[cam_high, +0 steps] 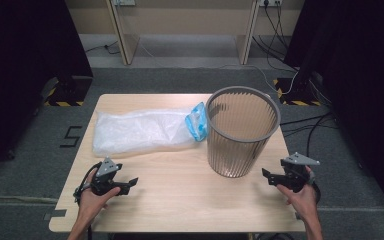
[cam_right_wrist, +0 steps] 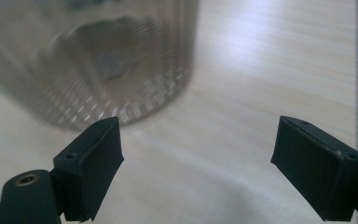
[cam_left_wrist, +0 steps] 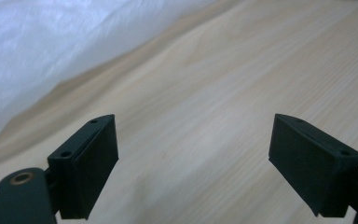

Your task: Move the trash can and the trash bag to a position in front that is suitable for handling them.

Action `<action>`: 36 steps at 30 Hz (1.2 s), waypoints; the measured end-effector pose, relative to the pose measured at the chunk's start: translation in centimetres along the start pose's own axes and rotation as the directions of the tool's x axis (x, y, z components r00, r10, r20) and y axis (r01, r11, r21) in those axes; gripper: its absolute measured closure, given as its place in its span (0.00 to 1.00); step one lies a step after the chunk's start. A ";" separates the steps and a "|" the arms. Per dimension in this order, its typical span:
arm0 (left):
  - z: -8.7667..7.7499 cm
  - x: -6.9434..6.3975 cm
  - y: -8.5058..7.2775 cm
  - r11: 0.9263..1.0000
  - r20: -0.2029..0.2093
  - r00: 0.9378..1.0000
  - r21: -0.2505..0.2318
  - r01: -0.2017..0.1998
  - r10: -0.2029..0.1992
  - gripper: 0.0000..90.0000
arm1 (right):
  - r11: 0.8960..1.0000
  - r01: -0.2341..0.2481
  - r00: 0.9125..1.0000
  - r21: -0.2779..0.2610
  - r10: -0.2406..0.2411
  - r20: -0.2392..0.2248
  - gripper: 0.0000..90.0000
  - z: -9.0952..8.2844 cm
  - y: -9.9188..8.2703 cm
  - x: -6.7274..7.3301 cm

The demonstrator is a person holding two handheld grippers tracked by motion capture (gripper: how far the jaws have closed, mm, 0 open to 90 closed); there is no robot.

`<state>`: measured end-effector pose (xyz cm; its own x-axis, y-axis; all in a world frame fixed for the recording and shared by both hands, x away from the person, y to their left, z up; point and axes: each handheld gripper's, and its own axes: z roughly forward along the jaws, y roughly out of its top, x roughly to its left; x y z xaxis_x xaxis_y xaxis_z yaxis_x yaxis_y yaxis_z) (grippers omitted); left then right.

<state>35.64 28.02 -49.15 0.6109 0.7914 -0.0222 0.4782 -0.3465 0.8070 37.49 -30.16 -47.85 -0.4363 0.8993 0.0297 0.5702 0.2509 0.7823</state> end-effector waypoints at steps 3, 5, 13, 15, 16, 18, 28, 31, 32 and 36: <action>0.7 -0.3 1.9 1.000 -0.004 1.000 -0.020 0.009 -0.009 0.16 | 0.999 -0.035 0.999 -0.025 0.035 0.022 0.17 0.3 0.8 -0.8; 1.2 -0.5 3.0 0.999 0.004 1.000 -0.026 0.026 -0.026 0.16 | 0.997 -0.058 0.998 -0.045 0.058 0.018 0.17 0.7 1.4 -1.4; 3.4 -1.5 6.0 0.997 0.049 0.997 -0.033 0.069 -0.067 0.16 | 0.996 -0.071 0.997 -0.057 0.071 0.000 0.17 2.3 3.2 -2.5; 3.8 -1.8 6.8 0.997 0.059 0.996 -0.034 0.066 -0.064 0.16 | 0.996 -0.070 0.998 -0.060 0.070 -0.006 0.17 2.6 3.6 -2.7; 4.1 -2.0 7.2 0.998 0.060 0.997 -0.032 0.049 -0.047 0.16 | 0.995 -0.073 0.997 -0.062 0.073 -0.008 0.17 2.8 3.7 -2.8; 4.7 -2.2 8.0 0.999 0.058 0.998 -0.039 0.035 -0.033 0.16 | 0.993 -0.077 0.997 -0.085 0.076 -0.012 0.22 3.2 4.3 -3.5; 9.2 -3.5 12.4 0.997 0.085 0.994 -0.034 0.064 -0.061 0.17 | 0.995 -0.073 0.997 -0.072 0.071 -0.039 0.23 4.5 6.1 -4.9; 10.1 -4.3 13.2 0.998 0.098 0.994 -0.035 0.061 -0.057 0.17 | 0.992 -0.081 0.995 -0.093 0.076 -0.058 0.24 4.8 6.3 -4.8; 10.4 -4.6 13.4 0.997 0.103 0.993 -0.034 0.063 -0.059 0.17 | 0.992 -0.083 0.995 -0.099 0.077 -0.066 0.25 4.9 6.4 -4.7; 11.3 -5.1 13.9 0.997 0.105 0.992 -0.042 0.071 -0.066 0.17 | 0.988 -0.084 0.993 -0.126 0.073 -0.090 0.24 5.2 6.5 -5.1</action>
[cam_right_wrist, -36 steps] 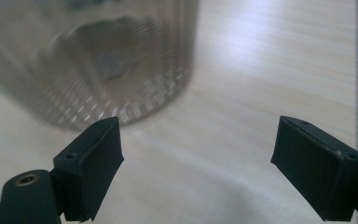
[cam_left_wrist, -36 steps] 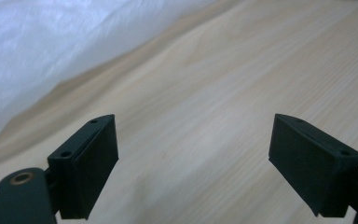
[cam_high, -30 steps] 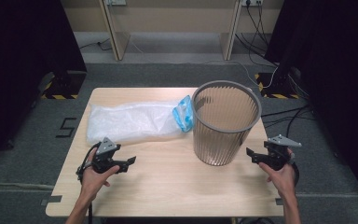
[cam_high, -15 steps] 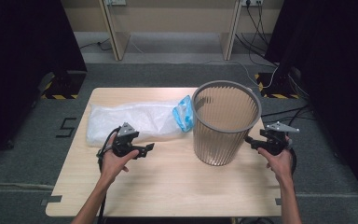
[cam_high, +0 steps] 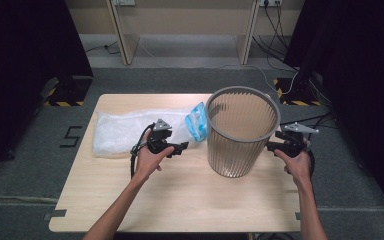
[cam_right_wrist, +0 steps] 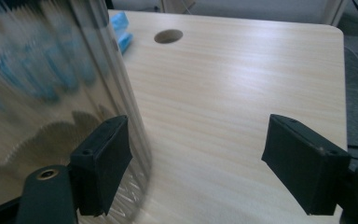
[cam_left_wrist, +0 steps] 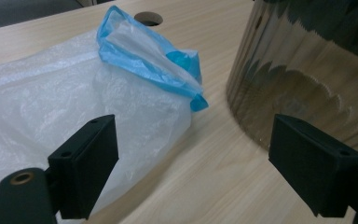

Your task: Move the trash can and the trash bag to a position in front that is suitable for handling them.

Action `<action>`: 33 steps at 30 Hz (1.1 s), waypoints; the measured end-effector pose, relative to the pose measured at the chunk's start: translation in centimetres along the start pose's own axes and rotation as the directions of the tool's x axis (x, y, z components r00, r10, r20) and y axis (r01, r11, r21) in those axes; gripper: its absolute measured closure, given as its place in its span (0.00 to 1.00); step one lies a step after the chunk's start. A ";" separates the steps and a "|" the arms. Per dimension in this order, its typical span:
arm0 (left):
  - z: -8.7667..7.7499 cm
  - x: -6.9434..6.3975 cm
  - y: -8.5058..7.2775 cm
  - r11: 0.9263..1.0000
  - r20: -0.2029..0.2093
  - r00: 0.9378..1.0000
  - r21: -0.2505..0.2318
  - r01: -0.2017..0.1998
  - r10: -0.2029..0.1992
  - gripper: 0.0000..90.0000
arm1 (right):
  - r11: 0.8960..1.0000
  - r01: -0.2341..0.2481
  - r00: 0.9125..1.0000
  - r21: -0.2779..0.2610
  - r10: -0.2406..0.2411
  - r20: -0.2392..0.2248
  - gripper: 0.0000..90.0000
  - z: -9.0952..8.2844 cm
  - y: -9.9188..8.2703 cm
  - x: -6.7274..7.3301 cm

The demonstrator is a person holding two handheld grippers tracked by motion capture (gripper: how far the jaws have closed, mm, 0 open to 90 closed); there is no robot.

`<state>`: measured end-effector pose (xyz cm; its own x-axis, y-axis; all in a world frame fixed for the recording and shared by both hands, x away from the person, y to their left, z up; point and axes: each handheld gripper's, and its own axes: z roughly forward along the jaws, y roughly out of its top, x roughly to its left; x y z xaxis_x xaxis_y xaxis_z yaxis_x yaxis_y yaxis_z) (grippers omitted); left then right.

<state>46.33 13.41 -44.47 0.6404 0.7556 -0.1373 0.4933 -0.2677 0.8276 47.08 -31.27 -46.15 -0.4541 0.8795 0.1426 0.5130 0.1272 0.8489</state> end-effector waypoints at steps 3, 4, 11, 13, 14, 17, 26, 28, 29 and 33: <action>0.4 -0.1 0.2 1.000 -0.005 1.000 0.002 -0.002 0.002 0.17 | 0.999 -0.026 0.999 -0.034 0.026 -0.027 0.25 0.5 0.3 -0.5; 0.5 -0.1 0.2 1.000 -0.005 1.000 0.003 -0.005 0.005 0.17 | 0.999 -0.009 1.000 -0.038 0.008 -0.026 0.27 0.7 0.4 -0.5; 1.4 -0.3 1.1 0.999 -0.010 1.000 -0.033 0.021 -0.021 0.19 | 0.999 -0.028 0.995 -0.040 0.024 -0.099 0.36 1.3 0.4 -0.5; 1.6 -0.5 1.0 1.000 -0.003 1.000 -0.024 0.012 -0.012 0.19 | 0.999 -0.007 0.993 -0.038 0.003 -0.114 0.37 1.3 0.4 0.0; 1.7 -0.6 0.9 1.000 -0.001 1.000 -0.020 0.011 -0.011 0.19 | 0.999 -0.002 0.993 -0.032 -0.002 -0.119 0.37 1.2 0.4 0.4; 1.6 -0.7 0.6 1.000 0.011 1.000 -0.016 0.014 -0.014 0.19 | 0.999 0.032 0.991 -0.033 -0.035 -0.129 0.37 1.1 0.2 1.4; 0.5 -0.7 -0.3 1.000 0.005 1.000 -0.025 0.018 -0.018 0.23 | 0.995 0.096 0.981 -0.010 -0.096 -0.170 0.36 0.5 0.0 3.9; 0.2 -0.7 -0.5 1.000 0.007 1.000 -0.020 0.018 -0.018 0.25 | 0.994 0.105 0.981 -0.008 -0.105 -0.165 0.38 0.4 0.0 4.3; 0.1 -0.8 -0.7 1.000 0.007 1.000 -0.018 0.019 -0.019 0.26 | 0.994 0.111 0.980 -0.007 -0.110 -0.166 0.40 0.4 -0.1 4.5; -0.7 -0.6 -1.4 0.999 -0.005 1.000 -0.020 0.028 -0.028 0.26 | 0.996 0.094 0.984 0.004 -0.092 -0.150 0.43 0.1 -0.3 5.7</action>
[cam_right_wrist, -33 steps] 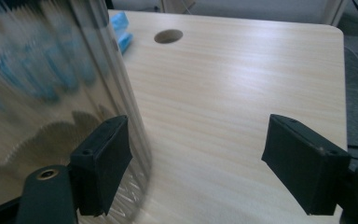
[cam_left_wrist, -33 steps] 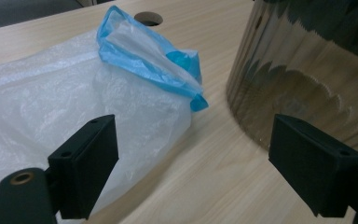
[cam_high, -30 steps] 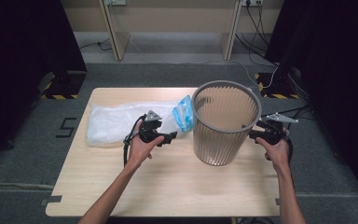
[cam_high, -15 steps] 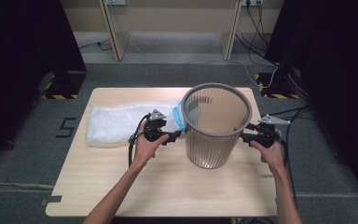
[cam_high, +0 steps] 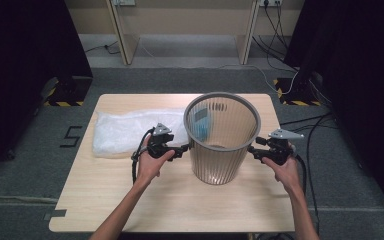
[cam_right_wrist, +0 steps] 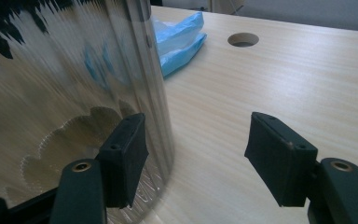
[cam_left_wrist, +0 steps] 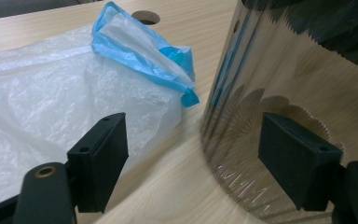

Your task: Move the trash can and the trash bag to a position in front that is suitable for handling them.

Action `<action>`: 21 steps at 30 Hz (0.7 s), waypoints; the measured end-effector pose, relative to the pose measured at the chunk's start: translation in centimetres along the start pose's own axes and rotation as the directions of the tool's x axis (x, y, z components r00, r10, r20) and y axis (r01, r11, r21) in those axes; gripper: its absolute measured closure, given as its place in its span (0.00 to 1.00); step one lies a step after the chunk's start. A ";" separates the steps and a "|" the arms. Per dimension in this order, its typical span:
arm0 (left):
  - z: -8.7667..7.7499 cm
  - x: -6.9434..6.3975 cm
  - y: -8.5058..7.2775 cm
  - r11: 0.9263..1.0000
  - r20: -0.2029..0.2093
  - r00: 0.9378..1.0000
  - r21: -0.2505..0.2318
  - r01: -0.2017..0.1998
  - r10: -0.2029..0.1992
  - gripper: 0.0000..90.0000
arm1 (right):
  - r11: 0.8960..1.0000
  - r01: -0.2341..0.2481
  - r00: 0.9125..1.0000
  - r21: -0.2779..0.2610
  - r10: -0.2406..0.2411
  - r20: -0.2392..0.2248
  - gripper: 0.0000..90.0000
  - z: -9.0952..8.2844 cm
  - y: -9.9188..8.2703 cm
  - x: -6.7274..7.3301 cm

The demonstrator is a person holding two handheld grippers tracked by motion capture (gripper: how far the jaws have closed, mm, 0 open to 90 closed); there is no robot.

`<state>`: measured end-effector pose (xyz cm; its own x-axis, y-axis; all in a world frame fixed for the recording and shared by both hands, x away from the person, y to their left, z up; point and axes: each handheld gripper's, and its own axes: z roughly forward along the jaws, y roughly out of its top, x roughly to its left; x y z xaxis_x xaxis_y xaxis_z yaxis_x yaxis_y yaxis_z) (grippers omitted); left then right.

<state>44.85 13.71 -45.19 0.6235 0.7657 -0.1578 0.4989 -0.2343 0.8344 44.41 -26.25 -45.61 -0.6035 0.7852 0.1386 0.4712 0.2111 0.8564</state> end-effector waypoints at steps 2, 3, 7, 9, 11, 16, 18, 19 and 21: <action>-0.5 0.3 -0.3 1.000 -0.006 1.000 -0.006 0.011 -0.011 0.26 | 1.000 0.001 1.000 0.004 -0.001 0.003 0.43 0.0 -0.1 0.8; -0.7 0.4 -0.4 1.000 -0.007 1.000 -0.006 0.015 -0.015 0.26 | 1.000 0.001 1.000 0.007 -0.001 0.003 0.43 0.0 -0.1 1.2; -1.3 1.0 -0.6 1.000 -0.038 0.999 -0.005 0.028 -0.028 0.26 | 0.998 -0.061 0.998 0.022 0.060 0.019 0.43 0.3 -0.1 2.7; -1.5 1.2 -0.6 0.999 -0.056 0.998 -0.008 0.031 -0.031 0.27 | 0.996 -0.082 0.996 0.023 0.081 0.037 0.43 0.5 0.1 3.4; -1.7 1.5 -0.5 0.999 -0.058 0.998 -0.014 0.038 -0.039 0.31 | 0.996 -0.085 0.995 0.018 0.084 0.047 0.44 0.6 0.4 4.1; -2.5 2.0 -1.0 0.998 -0.047 0.997 -0.021 0.056 -0.057 0.26 | 0.995 -0.098 0.994 0.010 0.098 0.042 0.39 0.7 0.7 4.6; -3.2 1.9 -1.5 0.999 -0.037 0.998 -0.013 0.049 -0.050 0.20 | 0.995 -0.094 0.993 0.032 0.091 0.076 0.30 0.6 0.4 4.8; -3.5 1.9 -1.8 0.999 -0.033 0.998 -0.012 0.048 -0.048 0.20 | 0.994 -0.099 0.992 0.046 0.095 0.080 0.31 0.4 0.1 4.8; -4.3 1.4 -2.6 0.999 -0.011 0.999 -0.008 0.043 -0.043 0.20 | 0.992 -0.108 0.992 0.057 0.105 0.066 0.31 -0.1 -0.5 5.2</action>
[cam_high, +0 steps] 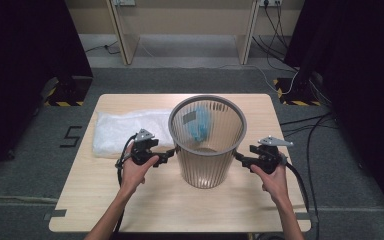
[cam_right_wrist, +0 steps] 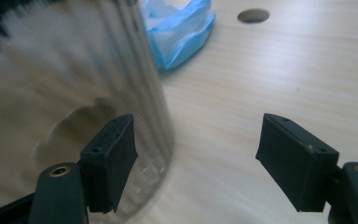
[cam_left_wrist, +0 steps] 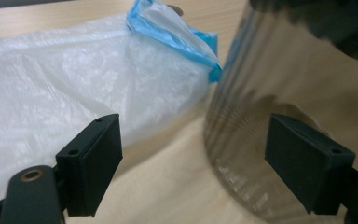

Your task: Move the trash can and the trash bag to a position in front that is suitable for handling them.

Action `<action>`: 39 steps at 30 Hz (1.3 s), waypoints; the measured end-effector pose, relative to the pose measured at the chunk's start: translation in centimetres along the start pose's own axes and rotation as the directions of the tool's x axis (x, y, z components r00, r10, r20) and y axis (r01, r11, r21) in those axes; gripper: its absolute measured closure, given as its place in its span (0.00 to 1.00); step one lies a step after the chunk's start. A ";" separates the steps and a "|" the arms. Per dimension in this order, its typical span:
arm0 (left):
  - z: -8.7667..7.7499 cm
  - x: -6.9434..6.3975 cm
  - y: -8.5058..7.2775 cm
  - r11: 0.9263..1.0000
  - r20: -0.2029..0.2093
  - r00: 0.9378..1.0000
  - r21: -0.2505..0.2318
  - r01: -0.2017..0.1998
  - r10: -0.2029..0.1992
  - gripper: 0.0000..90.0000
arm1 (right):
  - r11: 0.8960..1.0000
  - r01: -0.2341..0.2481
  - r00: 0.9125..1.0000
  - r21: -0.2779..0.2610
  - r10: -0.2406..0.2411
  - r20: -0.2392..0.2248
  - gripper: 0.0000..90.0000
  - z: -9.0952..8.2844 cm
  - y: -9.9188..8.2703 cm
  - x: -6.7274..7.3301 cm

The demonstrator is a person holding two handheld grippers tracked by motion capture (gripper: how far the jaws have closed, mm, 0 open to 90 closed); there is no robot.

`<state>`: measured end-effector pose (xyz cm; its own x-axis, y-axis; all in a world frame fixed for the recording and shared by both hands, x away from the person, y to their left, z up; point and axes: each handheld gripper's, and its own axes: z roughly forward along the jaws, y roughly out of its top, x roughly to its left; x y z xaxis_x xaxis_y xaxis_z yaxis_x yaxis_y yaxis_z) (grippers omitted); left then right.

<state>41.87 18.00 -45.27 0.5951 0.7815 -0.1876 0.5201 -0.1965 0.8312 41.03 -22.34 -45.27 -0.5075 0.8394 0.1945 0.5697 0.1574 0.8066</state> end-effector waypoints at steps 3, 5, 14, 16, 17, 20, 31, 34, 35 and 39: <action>-0.2 -0.9 -0.6 1.000 0.028 1.000 0.008 -0.013 0.013 0.20 | 1.000 0.002 1.000 0.009 -0.002 -0.009 0.36 -0.4 -0.6 0.8; -0.2 -1.2 -0.6 0.999 0.006 0.999 0.008 -0.035 0.034 0.24 | 1.000 -0.005 1.000 0.010 0.005 0.000 0.37 -0.4 -0.6 1.1; 0.2 0.0 0.3 1.000 -0.053 0.999 -0.015 0.000 -0.001 0.27 | 0.999 -0.031 0.999 0.008 0.031 0.006 0.39 0.9 0.1 1.0; 0.4 -0.1 0.5 1.000 -0.070 0.998 -0.013 -0.004 0.003 0.29 | 0.999 -0.038 0.999 0.008 0.038 0.019 0.43 1.4 0.3 1.0; 0.5 -0.2 0.5 1.000 -0.077 0.997 -0.009 -0.006 0.006 0.31 | 0.999 -0.045 0.999 0.011 0.045 0.027 0.45 1.6 0.5 1.1; 0.3 -0.1 0.2 1.000 -0.062 0.998 -0.004 -0.004 0.004 0.30 | 0.999 -0.047 0.999 0.024 0.046 0.025 0.42 1.8 0.6 1.0; -1.5 -2.2 -1.4 0.998 0.012 0.998 0.014 -0.056 0.056 0.19 | 0.999 -0.011 0.999 0.039 0.012 -0.035 0.35 -0.1 -1.1 2.2; -1.3 -1.6 -1.2 1.000 0.016 1.000 0.005 -0.026 0.026 0.19 | 0.999 -0.021 0.999 0.031 0.023 -0.042 0.35 0.1 -0.9 1.8; -1.3 -1.4 -1.1 1.000 0.013 1.000 0.004 -0.021 0.021 0.19 | 0.999 -0.021 0.999 0.031 0.022 -0.039 0.35 0.2 -0.8 1.8; -0.9 -1.0 -0.9 1.000 -0.016 1.000 0.000 -0.014 0.014 0.20 | 0.999 -0.019 1.000 0.038 0.020 -0.001 0.36 0.9 -0.6 1.5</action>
<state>40.24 17.94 -45.41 0.5928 0.7877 -0.1677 0.5114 -0.2074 0.8339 40.52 -20.70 -45.98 -0.4969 0.8418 0.2109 0.6037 0.1608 0.7808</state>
